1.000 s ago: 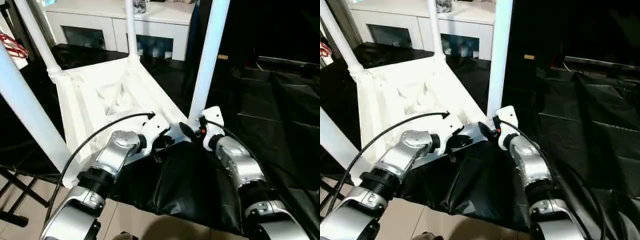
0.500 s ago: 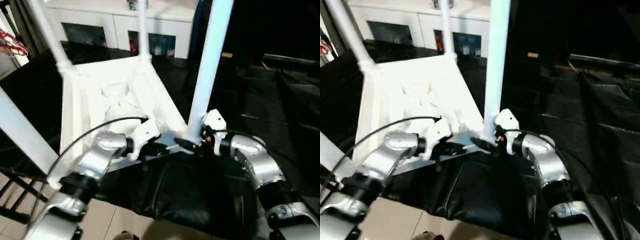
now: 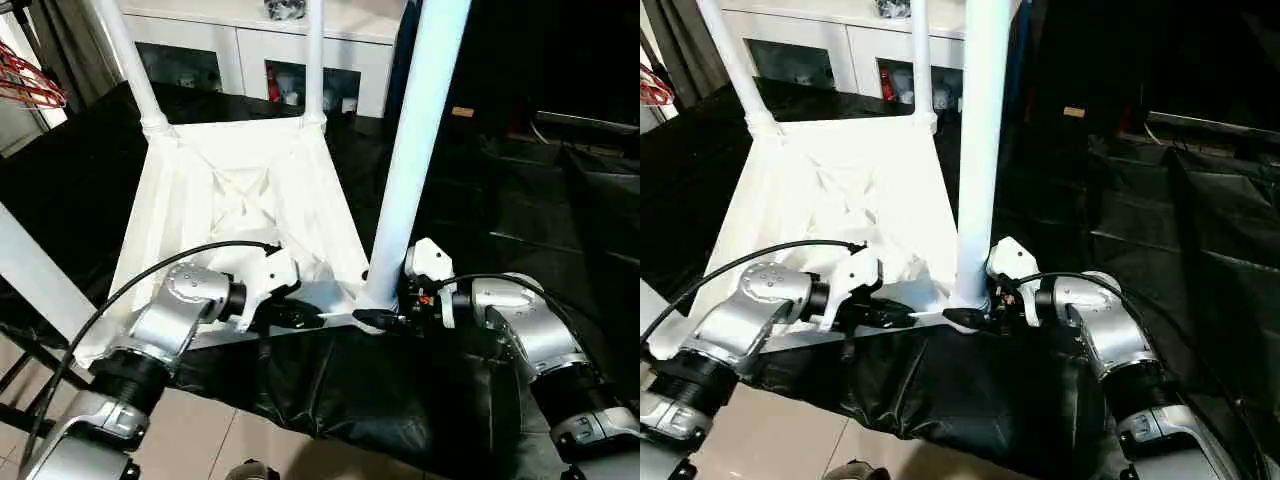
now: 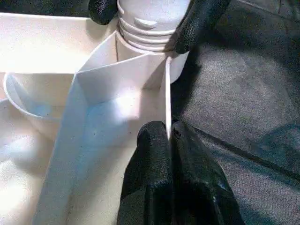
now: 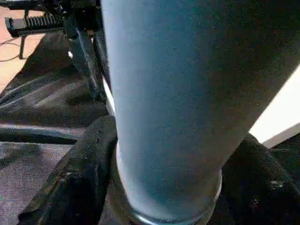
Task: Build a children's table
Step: Rotate leg to tighten
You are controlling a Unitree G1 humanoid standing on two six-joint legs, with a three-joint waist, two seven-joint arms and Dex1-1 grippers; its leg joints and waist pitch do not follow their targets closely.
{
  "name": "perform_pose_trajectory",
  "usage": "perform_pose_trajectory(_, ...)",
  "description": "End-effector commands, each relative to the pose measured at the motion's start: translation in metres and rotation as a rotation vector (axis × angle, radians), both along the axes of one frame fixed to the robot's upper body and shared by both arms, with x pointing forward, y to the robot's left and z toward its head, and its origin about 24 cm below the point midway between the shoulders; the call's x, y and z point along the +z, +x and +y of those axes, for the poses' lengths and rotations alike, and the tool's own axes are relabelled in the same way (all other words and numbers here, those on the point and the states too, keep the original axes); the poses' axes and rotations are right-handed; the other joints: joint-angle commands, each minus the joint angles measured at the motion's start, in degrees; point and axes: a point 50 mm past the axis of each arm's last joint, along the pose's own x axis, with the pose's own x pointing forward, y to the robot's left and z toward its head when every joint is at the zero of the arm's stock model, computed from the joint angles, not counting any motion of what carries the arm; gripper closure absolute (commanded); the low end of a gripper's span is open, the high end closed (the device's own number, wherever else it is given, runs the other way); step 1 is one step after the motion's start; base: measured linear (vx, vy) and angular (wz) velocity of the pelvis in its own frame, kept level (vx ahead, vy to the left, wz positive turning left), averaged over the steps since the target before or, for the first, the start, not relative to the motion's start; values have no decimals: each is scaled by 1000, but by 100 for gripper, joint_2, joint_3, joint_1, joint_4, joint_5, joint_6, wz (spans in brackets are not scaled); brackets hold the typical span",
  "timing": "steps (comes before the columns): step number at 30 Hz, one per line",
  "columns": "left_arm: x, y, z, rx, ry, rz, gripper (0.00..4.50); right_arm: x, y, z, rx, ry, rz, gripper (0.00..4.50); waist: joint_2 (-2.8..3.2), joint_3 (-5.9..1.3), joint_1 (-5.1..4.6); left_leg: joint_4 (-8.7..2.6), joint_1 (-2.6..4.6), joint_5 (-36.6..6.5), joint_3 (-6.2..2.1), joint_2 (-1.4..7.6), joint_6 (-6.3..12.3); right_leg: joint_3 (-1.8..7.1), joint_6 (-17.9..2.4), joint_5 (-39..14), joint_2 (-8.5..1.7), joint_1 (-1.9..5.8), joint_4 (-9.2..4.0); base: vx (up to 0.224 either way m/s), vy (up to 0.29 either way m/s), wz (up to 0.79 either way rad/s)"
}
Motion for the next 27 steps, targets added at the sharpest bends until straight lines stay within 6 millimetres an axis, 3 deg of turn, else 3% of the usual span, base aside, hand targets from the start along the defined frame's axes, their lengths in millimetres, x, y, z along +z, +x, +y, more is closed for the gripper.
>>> perform_pose_trajectory(1, 13, -2, -11, -78, -62, -39, 450, 3, -1, 3, 33, -16, -8, 170, -49, -412, -14, -426, 158, -1437, -141, 350, 160, 249, -1349, -1395, -361, 220, -348, 0, 0, 0)
perform_pose_trajectory(12, 10, 1, -10, -23, -38, -54, 450, -4, -3, 9, -6, 7, 6, 180, -56, -412, -15, -423, 153, -1408, -143, 346, 167, 247, -1338, -1421, -361, 223, -348, 0, 0, 0)
perform_pose_trajectory(14, 9, 12, -17, 97, -44, -87, 450, -10, 8, 13, -185, 10, -26, 181, -69, -399, -30, -431, 158, -1451, -146, 345, 128, 254, -1316, -1537, -368, 209, -362, 0, 0, 0)
perform_pose_trajectory(17, 10, 24, -32, 226, -61, -131, 450, -18, 21, 20, -428, 28, -33, 181, -91, -374, -97, -462, 181, -1736, -175, 323, -116, 248, -1148, -2184, -389, 180, -435, 0, 0, 0)
perform_pose_trajectory(18, 10, 24, -32, 226, -61, -131, 450, -18, 21, 20, -428, 28, -33, 181, -107, -376, -112, -459, 202, -1831, -192, 317, -178, 239, -1064, -2374, -399, 188, -459, 0, 0, 0)
perform_pose_trajectory(19, 9, 30, -45, 291, -58, -143, 450, -22, 27, 28, -571, 54, -24, 181, -52, -372, -133, -469, 180, -1859, -197, 312, -174, 246, -1017, -2366, -398, 191, -470, 0, 0, 0)
perform_pose_trajectory(21, 8, 33, -57, 342, -60, -146, 450, -25, 32, 36, -680, 74, -9, 181, -71, -372, -183, -462, 199, -1948, -187, 295, -207, 253, -995, -2395, -386, 161, -494, 0, 0, 0)
perform_pose_trajectory(22, 9, 35, -62, 374, -61, -154, 450, -26, 33, 41, -729, 79, -7, 181, -72, -387, -185, -465, 183, -1863, -194, 296, -195, 245, -991, -2334, -389, 183, -484, 0, 0, 0)
perform_pose_trajectory(23, 9, 36, -64, 383, -62, -157, 450, -26, 34, 42, -740, 79, -8, 181, -44, -386, -176, -463, 191, -1847, -187, 300, -186, 249, -986, -2219, -377, 171, -495, 0, 0, 0)
perform_pose_trajectory(27, 12, 38, -78, 410, -81, -183, 450, -25, 36, 57, -756, 88, -23, 181, -47, -419, -158, -445, 156, -1609, -173, 292, -45, 246, -1061, -1718, -365, 211, -441, 0, 0, 0)
